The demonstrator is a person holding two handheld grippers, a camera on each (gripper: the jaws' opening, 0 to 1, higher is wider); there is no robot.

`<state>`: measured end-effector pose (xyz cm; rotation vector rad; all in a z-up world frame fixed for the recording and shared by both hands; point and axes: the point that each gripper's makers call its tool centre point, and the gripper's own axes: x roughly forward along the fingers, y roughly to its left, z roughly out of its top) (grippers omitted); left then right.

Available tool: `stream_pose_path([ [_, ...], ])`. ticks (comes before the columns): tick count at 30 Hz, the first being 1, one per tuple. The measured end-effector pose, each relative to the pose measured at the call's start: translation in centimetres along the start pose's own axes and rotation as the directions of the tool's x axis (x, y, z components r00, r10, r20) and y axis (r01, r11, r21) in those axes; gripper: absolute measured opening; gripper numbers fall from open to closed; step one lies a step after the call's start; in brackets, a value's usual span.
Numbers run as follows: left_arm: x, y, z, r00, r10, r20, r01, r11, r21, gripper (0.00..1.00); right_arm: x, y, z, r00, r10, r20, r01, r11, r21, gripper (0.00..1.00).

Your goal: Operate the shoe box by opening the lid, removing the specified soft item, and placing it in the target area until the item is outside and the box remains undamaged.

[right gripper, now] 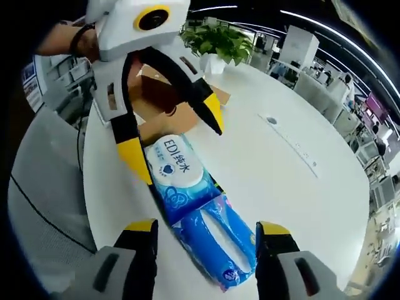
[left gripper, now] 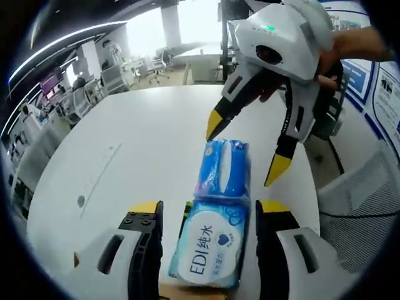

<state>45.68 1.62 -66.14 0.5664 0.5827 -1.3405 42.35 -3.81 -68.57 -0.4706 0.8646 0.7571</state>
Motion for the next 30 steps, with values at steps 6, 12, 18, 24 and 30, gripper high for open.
stream_pose_path([
  [6, -2.5, 0.8, -1.3, 0.999, 0.036, 0.028, -0.034, 0.998, -0.047, 0.62, 0.5, 0.9, 2.3, 0.996, 0.005, 0.092, -0.014, 0.995, 0.098, 0.62],
  [12, -5.1, 1.2, -3.1, 0.996, 0.07, 0.047, -0.066, 0.994, -0.084, 0.62, 1.1, 2.5, 4.0, 0.989, 0.013, 0.15, -0.035, 0.988, 0.15, 0.63],
  [18, -8.1, 1.9, -4.5, 0.991, 0.113, 0.076, -0.104, 0.987, -0.12, 0.63, 1.8, 4.1, 4.9, 0.985, 0.015, 0.174, -0.046, 0.983, 0.176, 0.63],
  [24, -10.6, 2.2, -6.1, 0.984, 0.151, 0.097, -0.135, 0.979, -0.151, 0.64, 2.1, 5.2, 6.3, 0.977, 0.015, 0.214, -0.061, 0.977, 0.206, 0.63],
  [30, -12.4, 2.4, -7.9, 0.977, 0.186, 0.104, -0.164, 0.969, -0.186, 0.63, 2.6, 6.3, 6.5, 0.977, 0.031, 0.211, -0.072, 0.979, 0.192, 0.64],
])
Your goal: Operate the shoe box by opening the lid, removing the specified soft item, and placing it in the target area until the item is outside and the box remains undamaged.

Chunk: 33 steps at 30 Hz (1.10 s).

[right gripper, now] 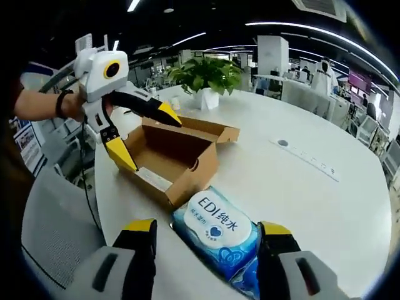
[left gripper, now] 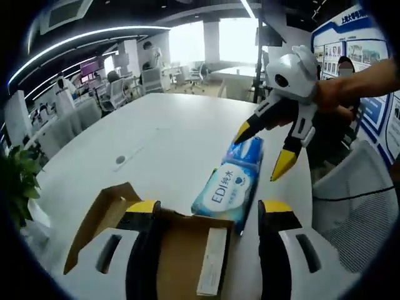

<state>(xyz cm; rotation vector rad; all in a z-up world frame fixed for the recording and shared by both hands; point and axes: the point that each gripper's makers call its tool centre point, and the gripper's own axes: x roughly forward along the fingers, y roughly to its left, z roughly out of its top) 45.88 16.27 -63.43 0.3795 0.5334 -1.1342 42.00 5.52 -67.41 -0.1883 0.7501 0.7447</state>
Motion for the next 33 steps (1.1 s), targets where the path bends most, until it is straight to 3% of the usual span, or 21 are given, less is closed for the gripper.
stream_pose_path([
  [10, -3.5, 1.4, -2.5, 0.998, 0.066, 0.023, -0.064, 0.996, -0.066, 0.64, 0.3, 1.2, 1.0, 0.999, 0.018, 0.04, -0.019, 1.0, 0.022, 0.64],
  [22, -7.2, 2.5, -7.4, 0.991, 0.137, 0.006, -0.135, 0.983, -0.126, 0.66, 1.4, 3.5, 1.8, 0.998, 0.045, 0.036, -0.046, 0.999, 0.013, 0.64],
  [33, -9.8, 3.8, -8.6, 0.978, 0.205, 0.043, -0.192, 0.958, -0.214, 0.66, 2.5, 4.4, 2.7, 0.997, 0.067, 0.031, -0.067, 0.998, 0.0, 0.63],
])
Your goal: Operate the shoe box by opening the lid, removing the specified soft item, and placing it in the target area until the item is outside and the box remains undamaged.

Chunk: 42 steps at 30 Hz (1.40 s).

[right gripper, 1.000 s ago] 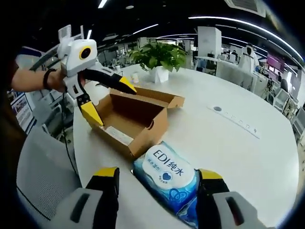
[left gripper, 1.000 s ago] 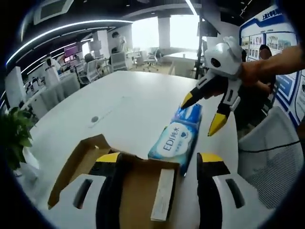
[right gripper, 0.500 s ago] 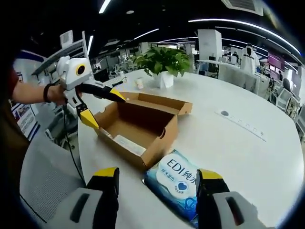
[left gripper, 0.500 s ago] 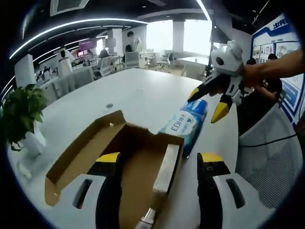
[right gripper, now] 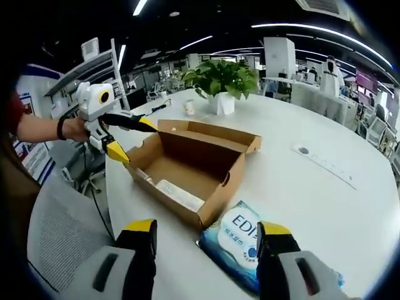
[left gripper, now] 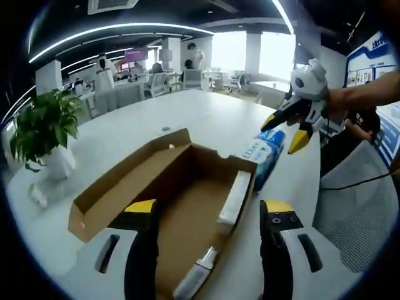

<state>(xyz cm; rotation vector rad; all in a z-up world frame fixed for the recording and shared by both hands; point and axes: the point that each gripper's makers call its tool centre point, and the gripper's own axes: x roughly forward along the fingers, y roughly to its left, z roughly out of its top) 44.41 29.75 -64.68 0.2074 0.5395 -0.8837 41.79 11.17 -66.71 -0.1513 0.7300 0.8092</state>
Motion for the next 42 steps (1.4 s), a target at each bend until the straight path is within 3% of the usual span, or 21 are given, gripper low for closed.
stream_pose_path([
  [5, -0.6, 0.3, -0.3, 1.0, 0.009, 0.014, -0.009, 1.0, -0.024, 0.66, 1.0, 0.4, 1.2, 1.0, 0.021, -0.002, -0.021, 1.0, -0.014, 0.62],
  [15, -2.0, 0.8, -1.3, 0.998, 0.048, 0.029, -0.046, 0.997, -0.061, 0.67, 3.5, 0.6, 3.2, 0.996, 0.058, -0.067, -0.065, 0.991, -0.115, 0.6],
  [24, -3.5, 0.5, -1.9, 0.996, 0.079, 0.051, -0.073, 0.99, -0.124, 0.67, 6.1, 0.4, 4.7, 0.994, 0.072, -0.088, -0.082, 0.99, -0.116, 0.58],
  [28, -3.7, 0.3, -2.4, 0.997, 0.069, 0.038, -0.064, 0.991, -0.118, 0.67, 7.5, 0.7, 5.2, 0.992, 0.078, -0.099, -0.091, 0.988, -0.129, 0.57],
  [30, -3.7, 0.6, -2.8, 0.997, 0.066, 0.032, -0.062, 0.992, -0.112, 0.67, 8.0, 0.3, 4.7, 0.988, 0.046, -0.151, -0.076, 0.977, -0.2, 0.54],
  [34, -3.9, 0.7, -3.1, 0.997, 0.065, 0.028, -0.062, 0.992, -0.112, 0.67, 9.1, 0.6, 4.2, 0.973, 0.058, -0.224, -0.125, 0.947, -0.297, 0.54],
  [39, -4.1, 0.3, -3.3, 0.998, 0.058, 0.017, -0.056, 0.994, -0.093, 0.67, 10.0, 0.6, 4.1, 0.954, 0.057, -0.293, -0.169, 0.912, -0.373, 0.57],
  [42, -4.1, 0.5, -3.2, 0.998, 0.061, 0.02, -0.059, 0.994, -0.095, 0.67, 10.4, 0.5, 4.0, 0.945, 0.06, -0.321, -0.187, 0.905, -0.382, 0.58],
])
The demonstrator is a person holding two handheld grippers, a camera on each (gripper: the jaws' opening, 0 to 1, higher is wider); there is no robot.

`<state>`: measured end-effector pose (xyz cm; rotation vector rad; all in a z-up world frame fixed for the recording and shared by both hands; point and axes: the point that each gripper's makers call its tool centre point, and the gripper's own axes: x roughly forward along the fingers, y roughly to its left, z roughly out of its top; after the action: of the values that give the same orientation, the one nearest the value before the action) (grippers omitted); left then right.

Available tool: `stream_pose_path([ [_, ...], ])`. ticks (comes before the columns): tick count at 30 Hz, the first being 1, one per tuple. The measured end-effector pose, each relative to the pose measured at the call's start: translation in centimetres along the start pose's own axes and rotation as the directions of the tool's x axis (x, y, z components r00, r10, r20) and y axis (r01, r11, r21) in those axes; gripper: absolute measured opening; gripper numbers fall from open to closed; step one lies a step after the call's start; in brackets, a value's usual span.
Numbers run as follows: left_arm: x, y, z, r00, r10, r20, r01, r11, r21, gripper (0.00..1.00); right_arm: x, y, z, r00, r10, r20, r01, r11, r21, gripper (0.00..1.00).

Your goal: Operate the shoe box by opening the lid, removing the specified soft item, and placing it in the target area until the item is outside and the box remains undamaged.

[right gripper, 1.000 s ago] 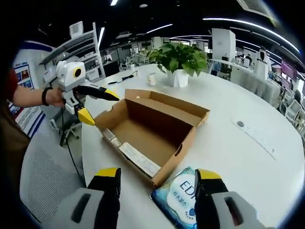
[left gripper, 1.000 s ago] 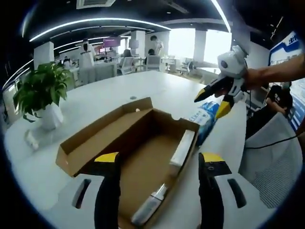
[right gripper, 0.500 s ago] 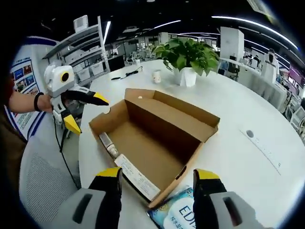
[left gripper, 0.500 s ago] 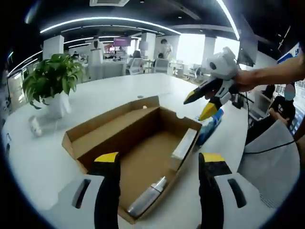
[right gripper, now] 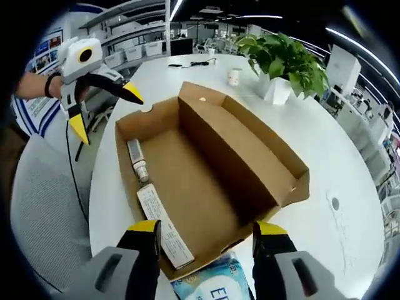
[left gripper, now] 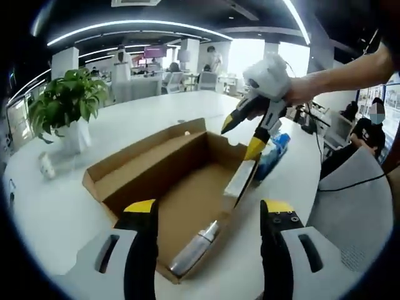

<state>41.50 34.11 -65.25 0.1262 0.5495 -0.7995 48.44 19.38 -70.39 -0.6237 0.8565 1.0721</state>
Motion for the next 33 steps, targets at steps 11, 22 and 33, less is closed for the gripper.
stream_pose_path([
  [11, 0.1, 0.8, 0.3, 1.0, -0.005, -0.005, 0.005, 1.0, 0.02, 0.67, 1.9, 1.3, 0.1, 0.989, 0.105, -0.1, -0.121, 0.977, -0.173, 0.64],
  [22, 0.5, 1.2, 0.6, 1.0, -0.01, 0.001, 0.01, 1.0, 0.013, 0.67, 3.4, 2.1, -0.2, 0.973, 0.157, -0.166, -0.197, 0.945, -0.261, 0.63],
  [33, 0.8, 1.3, 0.5, 1.0, -0.011, 0.003, 0.011, 1.0, 0.004, 0.66, 3.0, 1.9, 0.2, 0.967, 0.181, -0.178, -0.227, 0.932, -0.281, 0.63],
])
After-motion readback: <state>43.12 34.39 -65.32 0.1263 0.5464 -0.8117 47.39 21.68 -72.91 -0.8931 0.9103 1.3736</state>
